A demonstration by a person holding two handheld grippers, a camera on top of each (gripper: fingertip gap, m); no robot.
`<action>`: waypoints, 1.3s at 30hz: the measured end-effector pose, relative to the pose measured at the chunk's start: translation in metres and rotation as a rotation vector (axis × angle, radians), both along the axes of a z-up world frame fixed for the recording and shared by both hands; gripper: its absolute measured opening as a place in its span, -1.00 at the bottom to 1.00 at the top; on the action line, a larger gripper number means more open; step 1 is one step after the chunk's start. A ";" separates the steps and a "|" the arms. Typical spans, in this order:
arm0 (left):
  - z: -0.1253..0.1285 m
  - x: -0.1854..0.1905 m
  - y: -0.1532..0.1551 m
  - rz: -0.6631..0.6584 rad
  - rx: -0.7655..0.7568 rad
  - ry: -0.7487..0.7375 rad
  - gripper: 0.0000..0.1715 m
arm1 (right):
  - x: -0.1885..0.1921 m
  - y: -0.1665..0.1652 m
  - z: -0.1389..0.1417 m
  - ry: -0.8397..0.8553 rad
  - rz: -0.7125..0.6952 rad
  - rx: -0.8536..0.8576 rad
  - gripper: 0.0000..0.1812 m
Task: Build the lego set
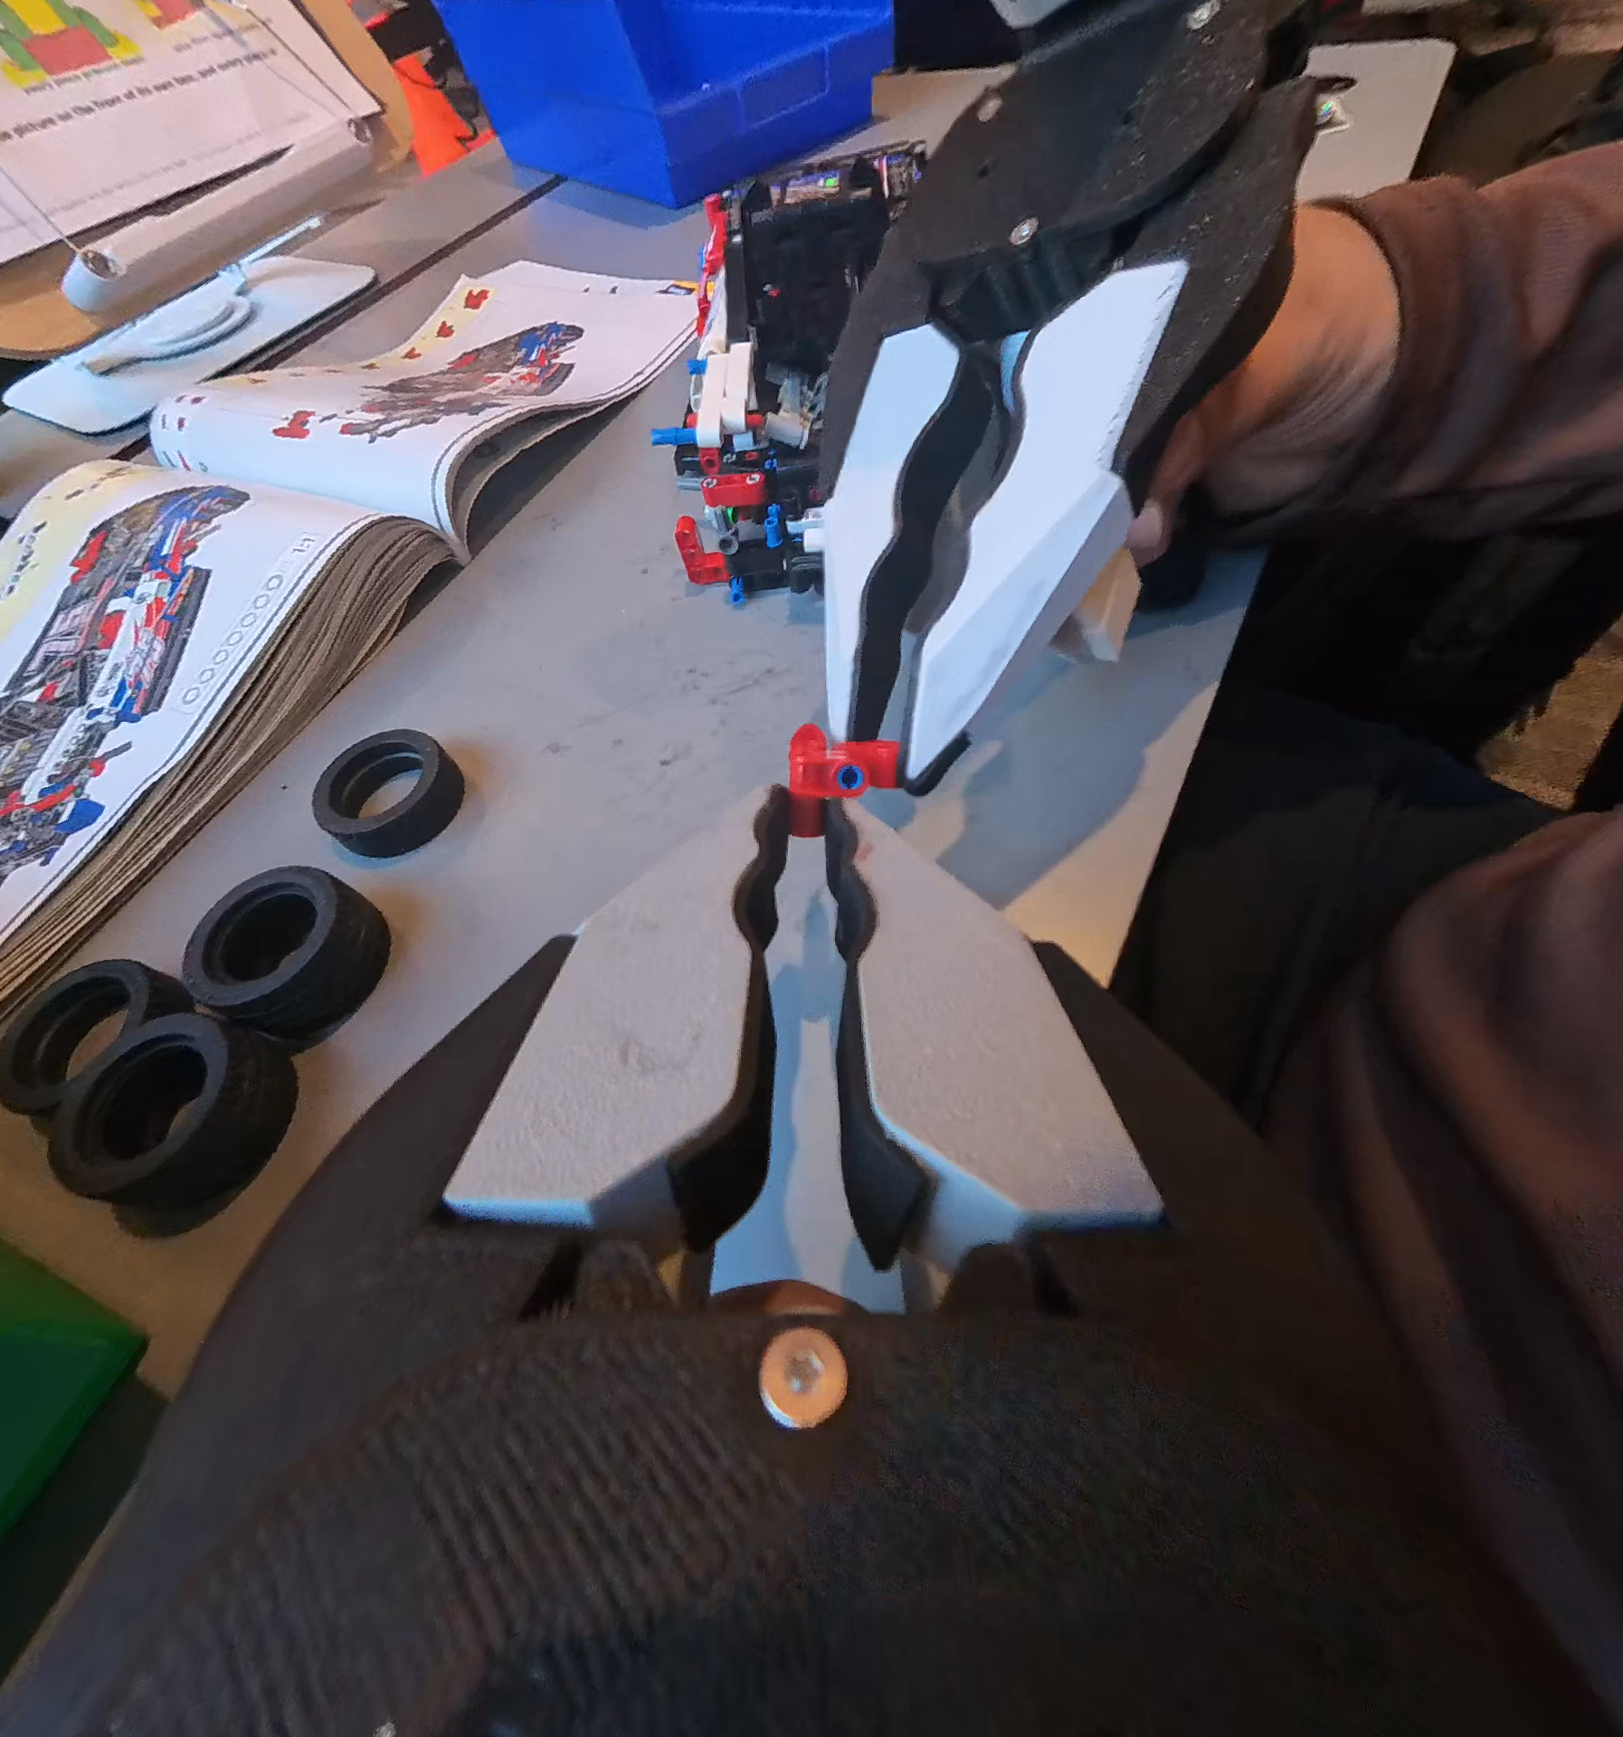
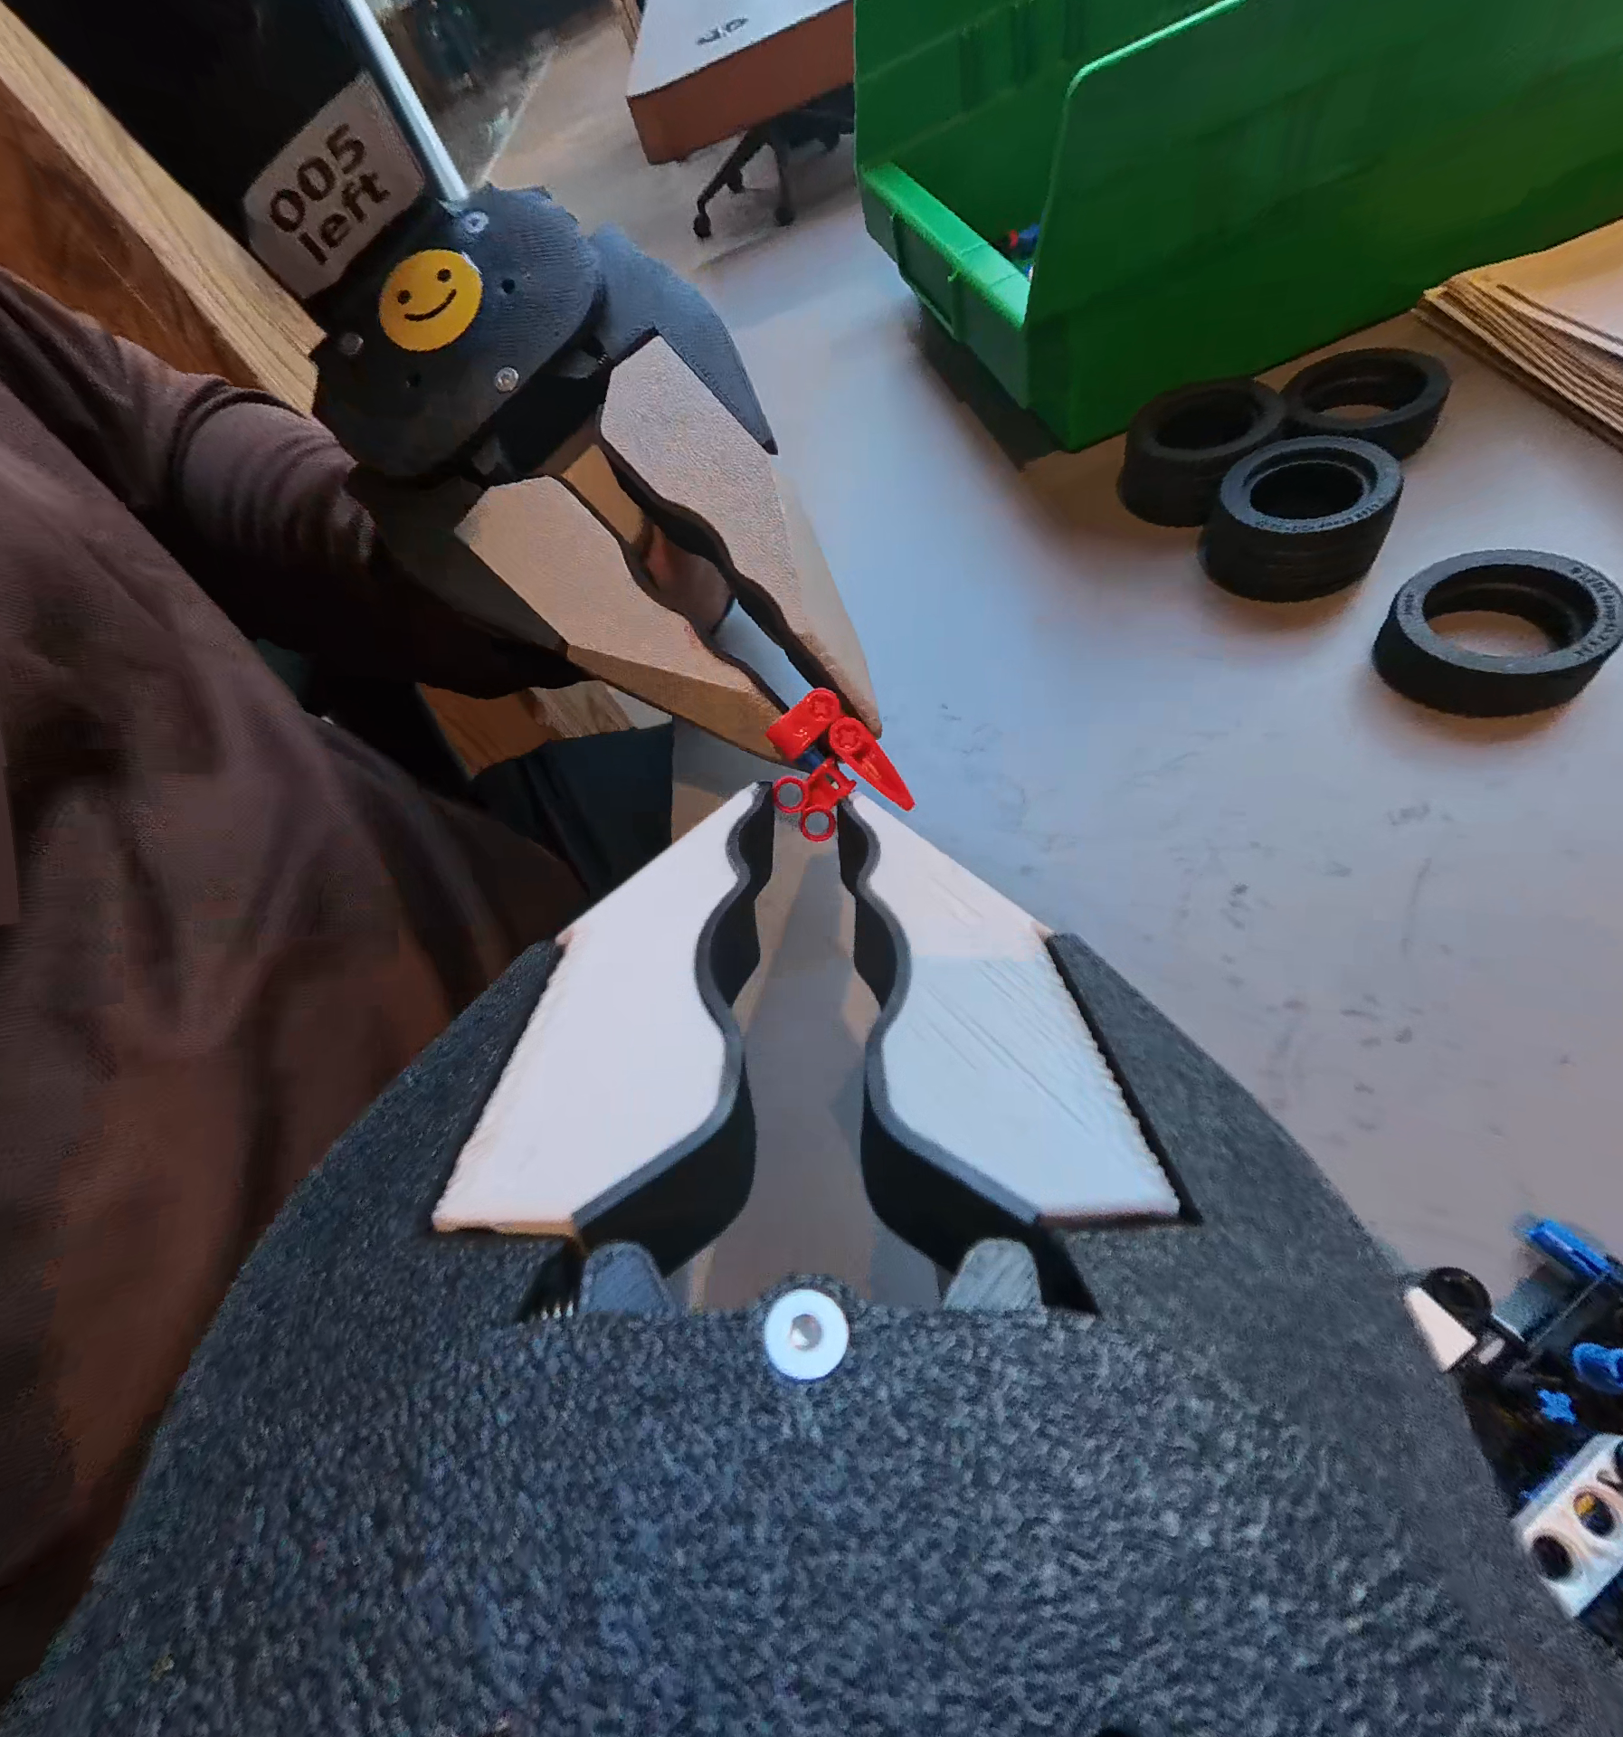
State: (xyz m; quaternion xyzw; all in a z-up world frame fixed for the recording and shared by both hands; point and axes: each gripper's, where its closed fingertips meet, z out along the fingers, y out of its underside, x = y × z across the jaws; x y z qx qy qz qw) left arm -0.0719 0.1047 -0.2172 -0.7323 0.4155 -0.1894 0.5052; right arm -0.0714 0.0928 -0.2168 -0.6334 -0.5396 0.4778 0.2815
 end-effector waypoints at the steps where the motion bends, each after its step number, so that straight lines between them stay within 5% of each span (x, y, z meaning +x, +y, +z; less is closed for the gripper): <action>1: 0.001 0.001 0.000 -0.011 -0.003 -0.011 -0.95 | 0.001 0.000 0.002 0.011 0.002 -0.005 -0.87; 16: 0.006 -0.003 0.017 0.074 0.153 0.069 -0.94 | -0.003 0.017 0.007 0.050 -0.108 -0.035 -0.86; 20: 0.009 -0.009 0.030 0.168 0.187 0.078 -0.94 | -0.010 0.017 0.019 0.120 -0.163 -0.228 -0.43; 22: 0.014 -0.008 0.029 0.197 0.262 0.105 -0.94 | -0.009 0.026 0.018 0.121 -0.228 -0.210 -0.67; 28: 0.021 -0.006 0.029 0.273 0.449 0.230 -0.95 | -0.013 0.032 0.025 0.183 -0.310 -0.275 -0.72; 34: 0.031 -0.005 0.023 0.266 0.570 0.272 -0.94 | -0.012 0.029 0.033 0.152 -0.301 -0.084 -0.79; 39: 0.022 -0.019 0.011 0.142 0.286 0.135 -0.96 | -0.004 0.028 0.033 0.001 -0.276 0.369 -0.79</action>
